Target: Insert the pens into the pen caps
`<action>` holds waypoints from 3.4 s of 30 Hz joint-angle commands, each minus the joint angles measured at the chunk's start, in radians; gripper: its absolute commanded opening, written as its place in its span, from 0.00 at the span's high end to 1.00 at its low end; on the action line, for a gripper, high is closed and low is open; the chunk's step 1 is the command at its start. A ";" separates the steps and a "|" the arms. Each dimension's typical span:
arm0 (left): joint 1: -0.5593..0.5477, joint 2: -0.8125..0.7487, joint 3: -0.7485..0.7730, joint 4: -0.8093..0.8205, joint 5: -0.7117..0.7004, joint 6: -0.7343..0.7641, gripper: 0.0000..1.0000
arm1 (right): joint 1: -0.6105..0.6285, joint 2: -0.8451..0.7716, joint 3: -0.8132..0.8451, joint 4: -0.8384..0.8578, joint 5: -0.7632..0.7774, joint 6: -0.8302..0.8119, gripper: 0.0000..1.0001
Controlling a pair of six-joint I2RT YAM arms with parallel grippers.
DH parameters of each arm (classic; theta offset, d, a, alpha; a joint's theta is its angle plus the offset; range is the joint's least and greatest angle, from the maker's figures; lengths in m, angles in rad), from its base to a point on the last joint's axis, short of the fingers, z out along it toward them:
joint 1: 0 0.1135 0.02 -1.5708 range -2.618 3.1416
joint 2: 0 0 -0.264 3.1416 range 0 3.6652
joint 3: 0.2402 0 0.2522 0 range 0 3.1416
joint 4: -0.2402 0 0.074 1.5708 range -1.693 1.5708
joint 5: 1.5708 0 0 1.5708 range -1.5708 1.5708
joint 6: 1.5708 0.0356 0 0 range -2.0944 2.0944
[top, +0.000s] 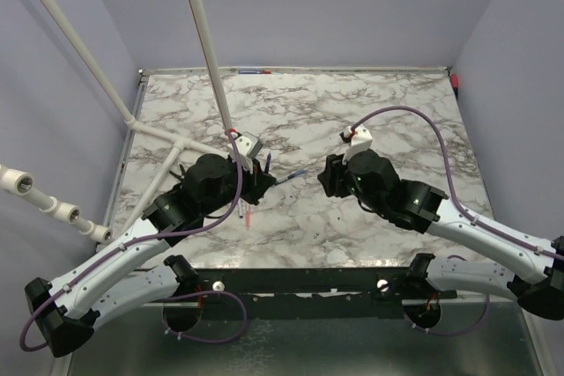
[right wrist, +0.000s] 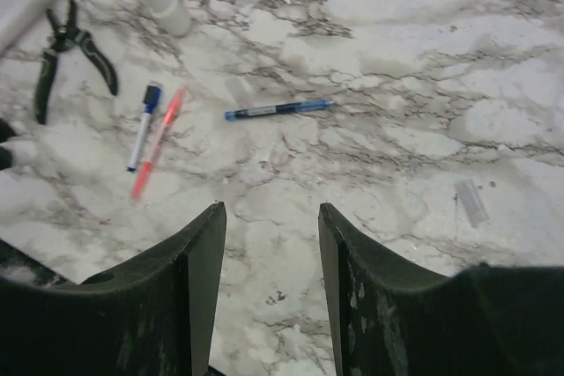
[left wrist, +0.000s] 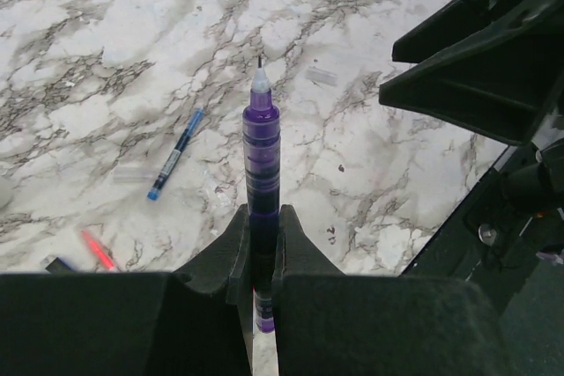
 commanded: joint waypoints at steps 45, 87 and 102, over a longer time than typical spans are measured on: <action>-0.002 -0.041 -0.034 -0.028 0.006 0.072 1.00 | -0.603 0.638 -0.015 0.049 -0.308 -0.145 0.46; -0.002 -0.034 -0.029 -0.029 0.018 0.071 1.00 | -0.599 0.638 -0.022 -0.062 -0.384 -0.129 0.63; -0.001 -0.043 -0.031 -0.029 0.022 0.070 1.00 | -0.546 0.642 -0.006 -0.098 -0.316 -0.104 0.96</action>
